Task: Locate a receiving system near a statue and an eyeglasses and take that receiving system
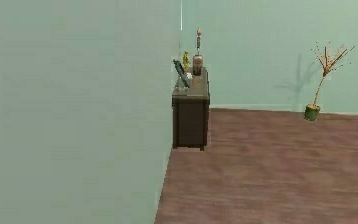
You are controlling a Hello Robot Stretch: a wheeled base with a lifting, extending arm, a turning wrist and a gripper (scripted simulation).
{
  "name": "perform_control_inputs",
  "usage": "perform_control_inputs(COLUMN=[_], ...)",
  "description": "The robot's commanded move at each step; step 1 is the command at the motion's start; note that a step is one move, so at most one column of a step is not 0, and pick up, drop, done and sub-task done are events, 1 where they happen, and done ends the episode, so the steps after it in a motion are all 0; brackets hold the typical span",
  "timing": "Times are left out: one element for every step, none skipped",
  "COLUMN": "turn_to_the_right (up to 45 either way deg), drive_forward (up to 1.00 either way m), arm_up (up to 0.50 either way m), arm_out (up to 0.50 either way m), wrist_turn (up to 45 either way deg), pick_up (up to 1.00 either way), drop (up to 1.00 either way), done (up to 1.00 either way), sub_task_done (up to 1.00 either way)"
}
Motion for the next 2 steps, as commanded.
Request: perform_control_inputs(turn_to_the_right=[45.0,45.0], drive_forward=[0.00,0.00], arm_up=[0.00,0.00], arm_out=[0.00,0.00], wrist_turn=[0.0,0.0], pick_up=[0.00,0.00], drop=[0.00,0.00], done=[0.00,0.00], sub_task_done=[0.00,0.00])
